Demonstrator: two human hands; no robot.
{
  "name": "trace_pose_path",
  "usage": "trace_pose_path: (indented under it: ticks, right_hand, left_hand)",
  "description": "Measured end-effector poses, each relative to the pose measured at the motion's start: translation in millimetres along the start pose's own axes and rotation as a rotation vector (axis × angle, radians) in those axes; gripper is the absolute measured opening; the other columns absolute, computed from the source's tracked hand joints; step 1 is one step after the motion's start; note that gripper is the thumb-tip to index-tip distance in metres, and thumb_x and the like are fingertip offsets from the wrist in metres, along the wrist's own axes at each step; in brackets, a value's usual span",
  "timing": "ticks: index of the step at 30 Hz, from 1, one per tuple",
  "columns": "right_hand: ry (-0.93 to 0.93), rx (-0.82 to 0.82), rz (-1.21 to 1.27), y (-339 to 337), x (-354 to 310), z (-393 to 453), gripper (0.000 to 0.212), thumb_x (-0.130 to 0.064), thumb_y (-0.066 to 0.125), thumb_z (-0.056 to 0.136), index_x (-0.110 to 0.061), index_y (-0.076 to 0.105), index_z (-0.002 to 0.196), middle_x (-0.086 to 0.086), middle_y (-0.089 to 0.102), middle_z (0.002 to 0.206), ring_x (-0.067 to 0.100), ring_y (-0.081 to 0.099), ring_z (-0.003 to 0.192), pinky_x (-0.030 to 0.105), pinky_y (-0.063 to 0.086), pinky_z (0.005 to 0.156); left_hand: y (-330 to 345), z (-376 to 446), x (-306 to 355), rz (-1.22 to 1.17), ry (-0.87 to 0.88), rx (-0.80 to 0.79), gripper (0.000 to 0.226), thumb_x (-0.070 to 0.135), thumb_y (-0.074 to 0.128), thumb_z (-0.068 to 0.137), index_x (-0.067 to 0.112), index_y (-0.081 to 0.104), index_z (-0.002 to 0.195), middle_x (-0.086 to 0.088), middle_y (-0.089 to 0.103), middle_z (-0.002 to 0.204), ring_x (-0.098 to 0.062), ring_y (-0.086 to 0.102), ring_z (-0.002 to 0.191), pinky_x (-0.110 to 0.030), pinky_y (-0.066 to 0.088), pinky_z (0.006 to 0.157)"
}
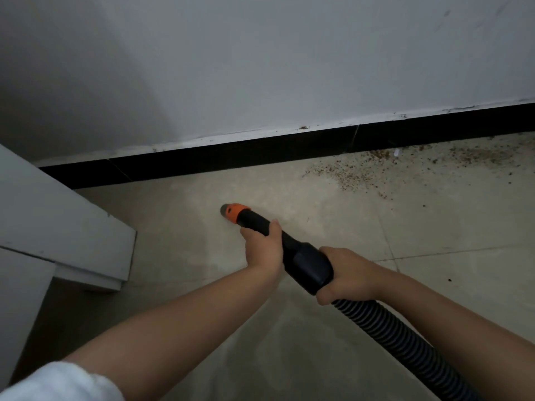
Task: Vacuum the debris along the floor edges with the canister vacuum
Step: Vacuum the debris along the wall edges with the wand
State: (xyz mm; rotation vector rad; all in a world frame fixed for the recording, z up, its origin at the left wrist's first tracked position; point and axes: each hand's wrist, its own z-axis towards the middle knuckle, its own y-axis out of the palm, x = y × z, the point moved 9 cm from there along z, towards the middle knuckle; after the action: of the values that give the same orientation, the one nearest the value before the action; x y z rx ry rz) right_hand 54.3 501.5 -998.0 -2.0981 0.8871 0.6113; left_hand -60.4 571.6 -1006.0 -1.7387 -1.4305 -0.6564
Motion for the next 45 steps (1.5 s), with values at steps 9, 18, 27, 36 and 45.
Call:
trace_pose_path:
  ticks: [9, 18, 27, 36, 45]
  right_hand:
    - [0.008, 0.066, 0.07, 10, -14, 25, 0.042, -0.014, 0.074, 0.069, -0.017, 0.043, 0.097, -0.009, 0.048, 0.082, 0.004, 0.049, 0.071, 0.019, 0.041, 0.056]
    - [0.006, -0.074, 0.007, -1, 3, 3, 0.043, -0.018, 0.078, 0.059, -0.028, 0.042, 0.081, -0.009, 0.052, 0.083, 0.002, 0.052, 0.07, 0.012, 0.039, 0.053]
    - [-0.038, -0.088, -0.028, 31, -34, 36, 0.042, -0.016, 0.073, 0.072, -0.017, 0.042, 0.1, 0.0, 0.05, 0.098, 0.014, 0.053, 0.087, 0.017, 0.043, 0.058]
    - [-0.011, 0.083, 0.047, -3, -20, 23, 0.041, -0.015, 0.074, 0.072, -0.017, 0.043, 0.099, -0.01, 0.046, 0.081, 0.002, 0.047, 0.07, 0.014, 0.04, 0.054]
    - [0.084, 0.212, 0.275, -35, 49, -16, 0.043, -0.012, 0.073, 0.072, -0.017, 0.04, 0.099, -0.006, 0.048, 0.086, 0.003, 0.049, 0.073, 0.017, 0.04, 0.056]
  left_hand:
    - [-14, 24, 15, 0.021, 0.062, -0.058, 0.055, 0.026, 0.05, 0.094, 0.007, 0.028, 0.141, -0.015, 0.051, 0.129, -0.03, 0.053, 0.114, -0.045, 0.044, 0.101]
    - [-2, 5, -7, -0.063, -0.016, 0.02, 0.065, 0.028, 0.049, 0.095, 0.009, 0.015, 0.147, -0.013, 0.05, 0.13, -0.029, 0.053, 0.115, -0.04, 0.042, 0.103]
    - [-52, 24, -2, -0.04, 0.036, 0.114, 0.051, 0.024, 0.047, 0.096, 0.009, 0.028, 0.141, -0.011, 0.052, 0.121, -0.025, 0.053, 0.103, -0.039, 0.045, 0.097]
    - [-10, 30, 23, -0.01, 0.039, -0.06, 0.052, 0.024, 0.051, 0.094, 0.007, 0.031, 0.139, -0.015, 0.051, 0.128, -0.03, 0.053, 0.114, -0.043, 0.044, 0.1]
    - [83, 5, 42, 0.052, 0.144, -0.293, 0.055, 0.024, 0.052, 0.094, 0.016, 0.029, 0.142, -0.009, 0.051, 0.13, -0.027, 0.054, 0.113, -0.043, 0.046, 0.099]
